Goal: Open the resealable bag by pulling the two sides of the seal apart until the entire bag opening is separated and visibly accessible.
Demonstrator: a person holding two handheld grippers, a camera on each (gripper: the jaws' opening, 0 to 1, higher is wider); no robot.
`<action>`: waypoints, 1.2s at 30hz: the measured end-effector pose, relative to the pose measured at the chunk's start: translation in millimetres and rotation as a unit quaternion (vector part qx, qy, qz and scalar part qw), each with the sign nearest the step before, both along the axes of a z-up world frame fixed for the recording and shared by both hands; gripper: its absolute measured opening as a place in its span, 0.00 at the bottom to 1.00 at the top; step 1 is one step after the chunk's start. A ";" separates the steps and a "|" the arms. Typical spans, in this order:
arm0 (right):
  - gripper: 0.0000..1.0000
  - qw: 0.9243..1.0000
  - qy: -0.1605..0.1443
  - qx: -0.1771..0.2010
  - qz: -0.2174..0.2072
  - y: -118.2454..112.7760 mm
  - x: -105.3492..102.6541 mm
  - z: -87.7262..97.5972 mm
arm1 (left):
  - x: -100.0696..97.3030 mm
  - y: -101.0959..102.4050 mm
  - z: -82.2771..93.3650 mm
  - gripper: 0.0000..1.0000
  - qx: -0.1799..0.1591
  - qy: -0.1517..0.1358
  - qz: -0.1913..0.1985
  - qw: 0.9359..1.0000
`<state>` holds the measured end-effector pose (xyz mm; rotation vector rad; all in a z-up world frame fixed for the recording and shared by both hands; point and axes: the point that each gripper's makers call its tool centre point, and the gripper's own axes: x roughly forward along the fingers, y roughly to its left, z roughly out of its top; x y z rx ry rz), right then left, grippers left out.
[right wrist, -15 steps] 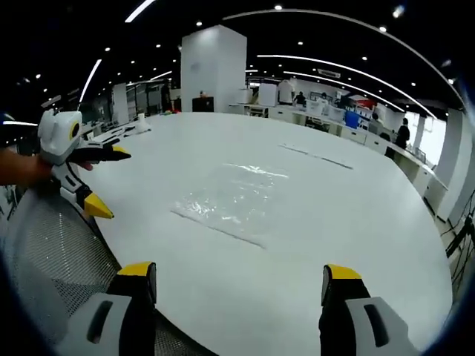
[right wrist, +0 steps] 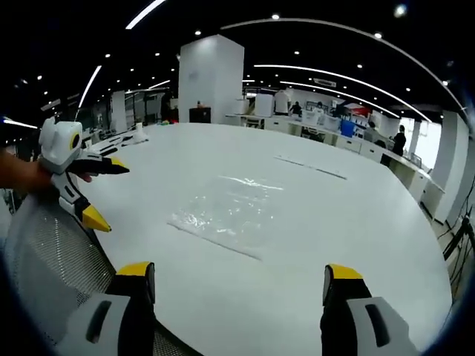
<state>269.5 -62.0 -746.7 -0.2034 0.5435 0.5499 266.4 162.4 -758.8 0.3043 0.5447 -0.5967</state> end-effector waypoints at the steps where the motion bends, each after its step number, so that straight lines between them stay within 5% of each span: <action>1: 0.94 1.000 -0.001 0.003 -0.003 -0.5 0.6 1.0 | -0.8 -0.8 -1.0 0.97 -0.001 0.003 -0.002 1.000; 36: 0.92 1.000 -0.006 0.024 -0.005 1.3 1.1 7.0 | -4.8 -3.5 -5.7 0.94 0.012 0.011 -0.015 1.000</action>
